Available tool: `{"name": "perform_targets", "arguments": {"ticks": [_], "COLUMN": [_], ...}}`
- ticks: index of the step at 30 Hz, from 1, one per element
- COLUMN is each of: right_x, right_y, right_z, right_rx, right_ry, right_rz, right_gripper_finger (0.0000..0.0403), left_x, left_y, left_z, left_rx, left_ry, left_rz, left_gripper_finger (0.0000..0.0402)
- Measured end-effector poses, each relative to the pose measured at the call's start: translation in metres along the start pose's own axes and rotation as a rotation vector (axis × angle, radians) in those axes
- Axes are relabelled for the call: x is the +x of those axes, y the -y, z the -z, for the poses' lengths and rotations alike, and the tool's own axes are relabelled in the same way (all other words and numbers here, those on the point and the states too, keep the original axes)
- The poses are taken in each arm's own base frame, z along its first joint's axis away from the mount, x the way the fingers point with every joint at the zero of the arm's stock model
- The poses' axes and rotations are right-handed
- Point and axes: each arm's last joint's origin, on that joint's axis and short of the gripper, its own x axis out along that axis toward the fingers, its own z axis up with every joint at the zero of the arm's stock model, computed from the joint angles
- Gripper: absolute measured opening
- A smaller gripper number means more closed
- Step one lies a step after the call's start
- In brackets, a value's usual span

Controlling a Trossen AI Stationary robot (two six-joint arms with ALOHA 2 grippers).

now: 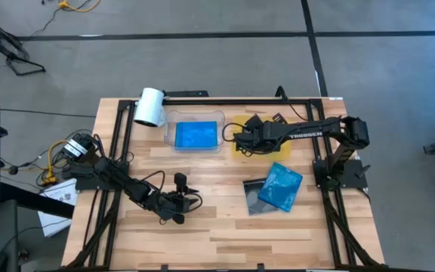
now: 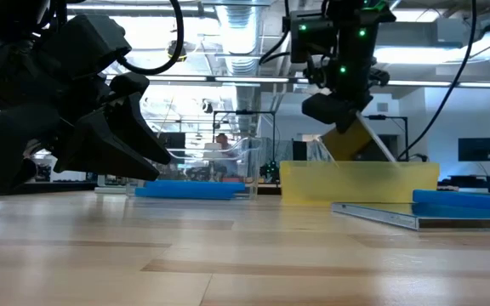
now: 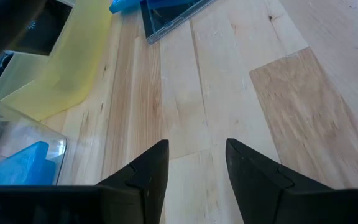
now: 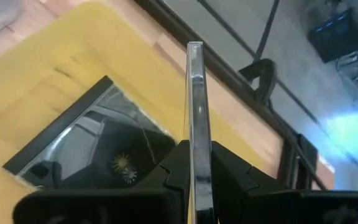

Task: Pick & place jewel cases by type
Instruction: Put the left black CD case into the yellow bin

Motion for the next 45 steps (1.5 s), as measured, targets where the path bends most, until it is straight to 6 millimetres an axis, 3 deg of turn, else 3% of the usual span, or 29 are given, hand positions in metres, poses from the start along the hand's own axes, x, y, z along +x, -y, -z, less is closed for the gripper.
{"name": "perform_targets", "arguments": {"ticks": [34, 45], "right_x": [0.014, 0.011], "right_y": [0.006, 0.002], "right_z": [-0.010, -0.009], "right_rx": [0.057, 0.034], "right_ry": [-0.068, -0.080], "right_rz": [-0.071, -0.122], "right_gripper_finger": [0.0046, 0.0085], "left_x": [0.000, 0.000], "left_y": [0.000, 0.000], "left_z": [0.000, 0.000], "left_rx": [-0.005, -0.005], "left_ry": [0.000, 0.000], "left_rz": [0.000, -0.001], "left_gripper_finger": [0.0153, 0.0153]}}
